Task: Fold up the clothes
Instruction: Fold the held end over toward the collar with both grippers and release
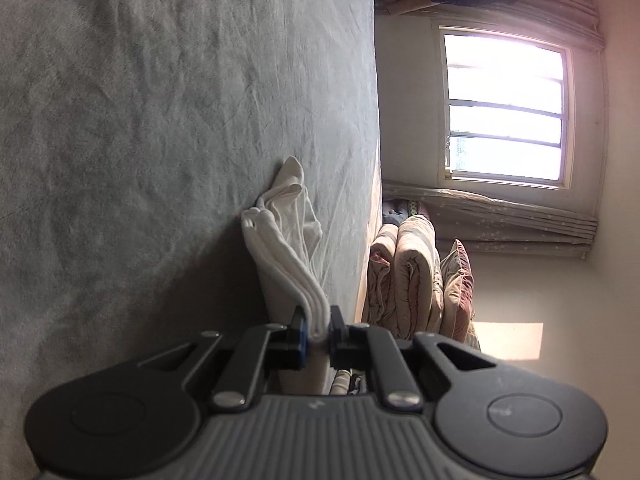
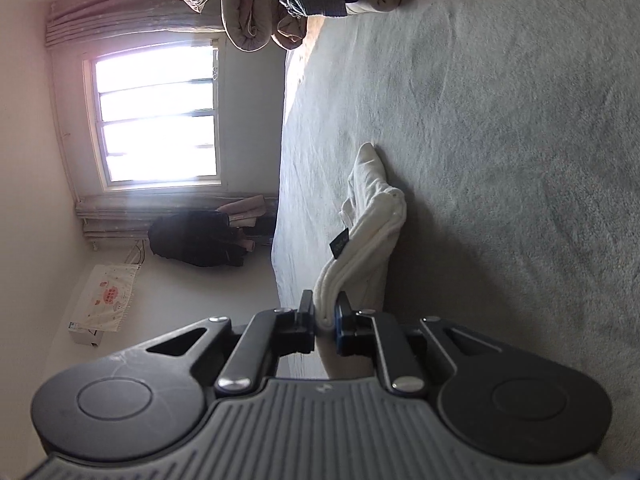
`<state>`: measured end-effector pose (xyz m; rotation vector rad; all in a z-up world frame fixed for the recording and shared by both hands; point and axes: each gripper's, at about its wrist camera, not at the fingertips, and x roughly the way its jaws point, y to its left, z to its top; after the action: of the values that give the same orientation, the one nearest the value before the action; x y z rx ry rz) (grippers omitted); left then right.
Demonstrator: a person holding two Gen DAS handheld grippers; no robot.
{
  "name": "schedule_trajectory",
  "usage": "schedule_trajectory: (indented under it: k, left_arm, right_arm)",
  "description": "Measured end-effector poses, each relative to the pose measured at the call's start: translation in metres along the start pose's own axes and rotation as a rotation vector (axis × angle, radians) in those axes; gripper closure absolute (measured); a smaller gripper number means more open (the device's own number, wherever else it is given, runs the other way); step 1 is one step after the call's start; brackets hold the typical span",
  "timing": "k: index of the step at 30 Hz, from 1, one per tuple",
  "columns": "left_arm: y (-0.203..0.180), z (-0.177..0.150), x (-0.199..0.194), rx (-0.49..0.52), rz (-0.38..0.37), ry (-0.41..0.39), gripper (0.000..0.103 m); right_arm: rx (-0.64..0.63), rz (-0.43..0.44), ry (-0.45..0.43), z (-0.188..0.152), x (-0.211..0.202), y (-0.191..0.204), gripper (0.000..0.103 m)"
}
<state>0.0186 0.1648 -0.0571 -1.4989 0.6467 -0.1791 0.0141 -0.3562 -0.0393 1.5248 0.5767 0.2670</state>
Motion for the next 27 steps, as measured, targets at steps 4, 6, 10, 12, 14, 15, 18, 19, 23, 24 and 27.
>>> schedule_trajectory:
  k: [4, 6, 10, 12, 14, 15, 18, 19, 23, 24, 27]
  left_arm:
    - [-0.008, 0.004, 0.009, -0.076, -0.036, -0.004, 0.094]
    - [-0.012, 0.007, 0.016, -0.117, -0.046, -0.010, 0.094]
    - [-0.021, 0.013, 0.039, -0.185, -0.047, -0.019, 0.094]
    - [-0.027, 0.018, 0.053, -0.211, -0.043, -0.025, 0.094]
    - [-0.028, 0.026, 0.058, -0.222, -0.042, -0.033, 0.093]
    - [-0.031, 0.029, 0.066, -0.224, -0.038, -0.038, 0.093]
    - [-0.040, 0.038, 0.088, -0.218, -0.022, -0.045, 0.093]
    - [-0.042, 0.041, 0.095, -0.214, -0.013, -0.046, 0.093]
    - [-0.045, 0.052, 0.115, -0.188, 0.024, -0.051, 0.093]
    - [-0.045, 0.055, 0.120, -0.182, 0.033, -0.052, 0.093]
    - [-0.043, 0.062, 0.134, -0.166, 0.059, -0.054, 0.093]
  right_arm:
    - [0.053, 0.027, -0.011, 0.009, 0.012, 0.008, 0.090]
    - [0.092, 0.033, -0.021, 0.013, 0.018, 0.010, 0.090]
    - [0.137, 0.011, -0.040, 0.024, 0.036, 0.016, 0.090]
    - [0.148, -0.003, -0.048, 0.029, 0.045, 0.019, 0.090]
    - [0.147, -0.013, -0.058, 0.036, 0.055, 0.023, 0.090]
    - [0.147, -0.018, -0.065, 0.040, 0.061, 0.024, 0.090]
    - [0.147, -0.031, -0.076, 0.051, 0.076, 0.025, 0.090]
    - [0.145, -0.040, -0.078, 0.054, 0.081, 0.024, 0.090]
    - [0.129, -0.079, -0.087, 0.065, 0.099, 0.020, 0.090]
    - [0.126, -0.089, -0.087, 0.067, 0.103, 0.017, 0.090]
    - [0.116, -0.118, -0.088, 0.072, 0.114, 0.009, 0.090]
